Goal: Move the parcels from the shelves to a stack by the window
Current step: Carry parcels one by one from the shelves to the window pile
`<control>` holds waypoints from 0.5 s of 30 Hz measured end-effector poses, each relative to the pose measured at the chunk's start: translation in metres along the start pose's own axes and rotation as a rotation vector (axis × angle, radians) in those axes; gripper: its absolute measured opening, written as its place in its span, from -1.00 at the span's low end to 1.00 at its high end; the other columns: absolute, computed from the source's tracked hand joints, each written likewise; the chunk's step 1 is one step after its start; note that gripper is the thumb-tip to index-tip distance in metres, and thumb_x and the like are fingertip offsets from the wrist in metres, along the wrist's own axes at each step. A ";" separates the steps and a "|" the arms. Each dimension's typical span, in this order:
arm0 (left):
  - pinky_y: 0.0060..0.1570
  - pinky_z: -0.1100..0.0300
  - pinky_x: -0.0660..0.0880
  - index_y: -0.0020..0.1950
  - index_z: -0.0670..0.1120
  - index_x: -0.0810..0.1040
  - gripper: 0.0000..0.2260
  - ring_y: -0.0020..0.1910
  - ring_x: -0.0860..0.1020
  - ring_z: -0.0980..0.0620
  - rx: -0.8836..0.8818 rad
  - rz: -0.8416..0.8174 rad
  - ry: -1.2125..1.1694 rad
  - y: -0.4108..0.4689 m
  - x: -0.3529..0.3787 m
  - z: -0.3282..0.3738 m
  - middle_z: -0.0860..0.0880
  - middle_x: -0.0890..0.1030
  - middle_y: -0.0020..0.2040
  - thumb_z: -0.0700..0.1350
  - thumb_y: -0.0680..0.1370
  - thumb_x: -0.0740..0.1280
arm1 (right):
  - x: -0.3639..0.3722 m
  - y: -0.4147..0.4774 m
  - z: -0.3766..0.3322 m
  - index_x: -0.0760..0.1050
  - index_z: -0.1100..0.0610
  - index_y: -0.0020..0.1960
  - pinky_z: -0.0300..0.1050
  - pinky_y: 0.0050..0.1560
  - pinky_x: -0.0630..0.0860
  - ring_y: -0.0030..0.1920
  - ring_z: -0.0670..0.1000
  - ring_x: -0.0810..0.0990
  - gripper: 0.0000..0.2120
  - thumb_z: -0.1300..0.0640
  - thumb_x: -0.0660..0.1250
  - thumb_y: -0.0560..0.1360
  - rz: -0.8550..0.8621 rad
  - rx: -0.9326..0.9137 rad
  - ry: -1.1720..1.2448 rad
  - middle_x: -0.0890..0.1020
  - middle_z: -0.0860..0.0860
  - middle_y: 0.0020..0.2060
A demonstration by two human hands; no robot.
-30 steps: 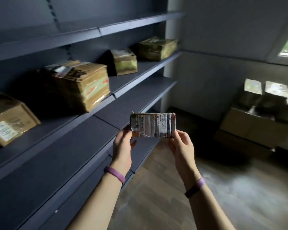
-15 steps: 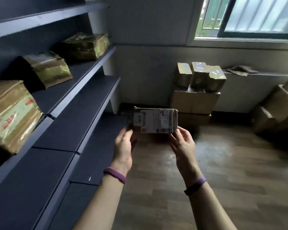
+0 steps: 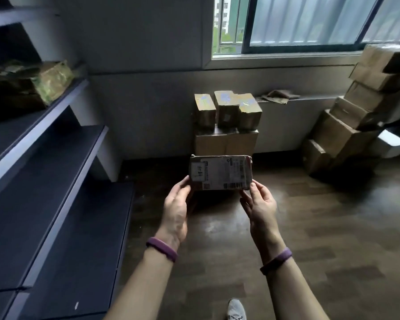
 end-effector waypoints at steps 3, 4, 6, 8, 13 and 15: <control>0.18 0.07 0.49 0.15 0.03 0.59 -0.75 0.28 0.55 -0.06 -0.010 0.026 0.009 0.043 0.035 -0.005 -0.08 0.66 0.18 -0.21 0.66 0.16 | -0.003 0.062 -0.012 0.54 0.06 0.06 -0.33 -0.13 0.60 -0.01 -0.02 0.67 -0.84 0.21 0.20 0.67 -0.021 0.020 0.021 0.68 0.07 0.00; 0.12 0.10 0.50 0.15 0.03 0.60 -0.75 0.27 0.56 -0.05 -0.010 0.038 0.013 0.057 0.047 -0.005 -0.07 0.67 0.17 -0.20 0.66 0.17 | -0.003 0.082 -0.017 0.54 0.06 0.06 -0.33 -0.12 0.60 -0.01 -0.02 0.68 -0.85 0.21 0.21 0.66 -0.033 0.027 0.023 0.68 0.07 0.00; 0.08 0.12 0.49 0.14 0.03 0.60 -0.76 0.26 0.56 -0.04 -0.008 0.066 0.014 0.083 0.071 -0.003 -0.06 0.67 0.16 -0.19 0.66 0.17 | -0.004 0.122 -0.027 0.55 0.07 0.07 -0.30 -0.08 0.62 -0.01 -0.02 0.69 -0.86 0.20 0.22 0.66 -0.053 0.042 0.017 0.69 0.08 -0.01; 0.05 0.14 0.50 0.17 0.01 0.59 -0.76 0.24 0.57 -0.02 0.003 0.072 0.009 0.105 0.096 0.001 -0.06 0.67 0.16 -0.19 0.66 0.17 | -0.002 0.157 -0.039 0.56 0.06 0.06 -0.27 -0.04 0.63 -0.01 -0.01 0.69 -0.85 0.20 0.21 0.66 -0.072 0.044 0.016 0.70 0.07 -0.02; 0.07 0.17 0.51 0.22 -0.02 0.56 -0.75 0.17 0.61 0.05 0.005 0.069 0.004 0.153 0.143 0.011 -0.04 0.68 0.13 -0.21 0.67 0.15 | 0.007 0.227 -0.058 0.55 0.08 0.08 -0.19 0.08 0.58 0.05 0.04 0.64 -0.86 0.19 0.21 0.66 -0.083 0.049 0.019 0.67 0.12 0.04; 0.02 0.22 0.53 0.23 -0.04 0.56 -0.75 0.06 0.65 0.11 0.004 0.067 -0.006 0.173 0.156 0.014 -0.03 0.70 0.08 -0.22 0.67 0.14 | 0.011 0.251 -0.061 0.55 0.09 0.09 -0.25 0.00 0.60 0.04 0.03 0.64 -0.86 0.19 0.22 0.66 -0.089 0.057 0.032 0.66 0.13 0.05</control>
Point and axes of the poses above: each hand's wrist, its own y-axis towards the middle knuckle, its own x-axis out of the palm, z = x × y, the point moved 7 cm from there along y, towards the middle knuckle
